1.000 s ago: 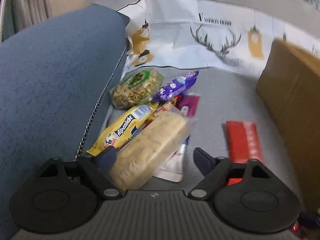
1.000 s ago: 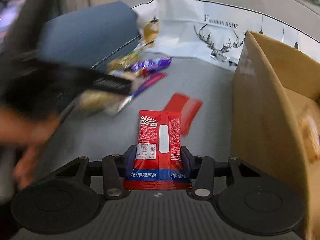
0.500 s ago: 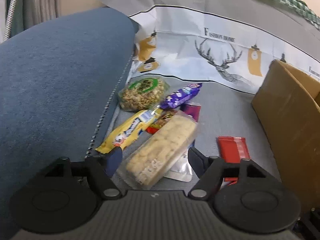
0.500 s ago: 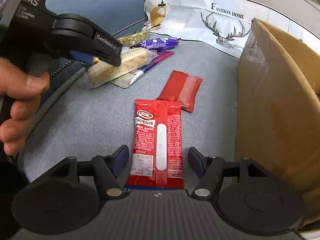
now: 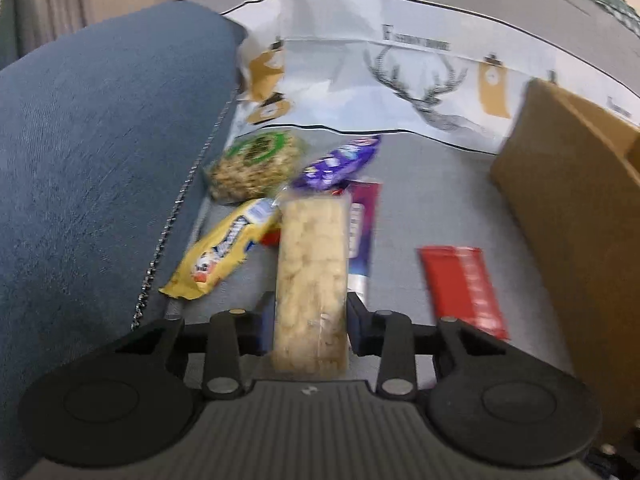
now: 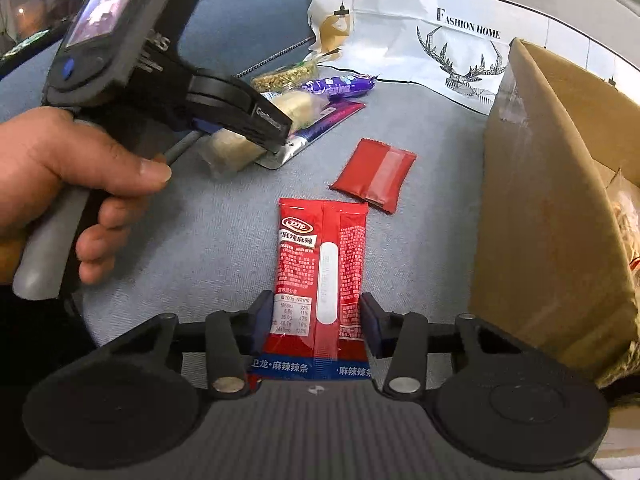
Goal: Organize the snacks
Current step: 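Grasp the clear bag of white cubes with the left gripper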
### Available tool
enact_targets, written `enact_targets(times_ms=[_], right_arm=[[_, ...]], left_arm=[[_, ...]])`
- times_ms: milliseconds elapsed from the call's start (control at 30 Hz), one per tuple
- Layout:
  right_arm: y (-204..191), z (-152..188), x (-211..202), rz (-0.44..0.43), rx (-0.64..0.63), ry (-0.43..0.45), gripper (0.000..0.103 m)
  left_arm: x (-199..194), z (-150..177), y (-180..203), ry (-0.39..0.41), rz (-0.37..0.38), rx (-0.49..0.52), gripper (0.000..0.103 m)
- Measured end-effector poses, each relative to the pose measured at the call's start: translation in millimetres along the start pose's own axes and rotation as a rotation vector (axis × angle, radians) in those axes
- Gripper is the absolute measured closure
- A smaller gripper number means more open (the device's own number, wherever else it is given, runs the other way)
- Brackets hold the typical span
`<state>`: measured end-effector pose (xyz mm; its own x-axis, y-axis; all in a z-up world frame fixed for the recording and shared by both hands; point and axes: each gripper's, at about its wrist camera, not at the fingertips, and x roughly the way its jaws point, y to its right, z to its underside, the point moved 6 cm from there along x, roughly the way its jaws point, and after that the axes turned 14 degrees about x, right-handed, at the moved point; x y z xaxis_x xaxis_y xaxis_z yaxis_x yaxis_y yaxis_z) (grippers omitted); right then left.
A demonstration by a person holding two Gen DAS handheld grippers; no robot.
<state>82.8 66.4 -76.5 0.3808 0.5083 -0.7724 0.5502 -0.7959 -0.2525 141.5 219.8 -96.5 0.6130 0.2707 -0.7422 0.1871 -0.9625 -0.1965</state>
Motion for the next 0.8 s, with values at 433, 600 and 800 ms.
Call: enact_targets(times_ms=[433, 600, 800], right_arm=[[-1, -1, 6, 0.019, 0.028, -0.021, 0.055], [0, 1, 7, 0.012, 0.028, -0.023, 0.051], [1, 0, 7, 0.005, 0.03, -0.016, 0.05]], left_arm=[[-42, 44, -3, -0.301, 0.225, -0.144, 0.063], [-30, 45, 3, -0.35, 0.24, -0.147, 0.051], [-26, 43, 6, -0.346, 0.211, -0.12, 0.053]])
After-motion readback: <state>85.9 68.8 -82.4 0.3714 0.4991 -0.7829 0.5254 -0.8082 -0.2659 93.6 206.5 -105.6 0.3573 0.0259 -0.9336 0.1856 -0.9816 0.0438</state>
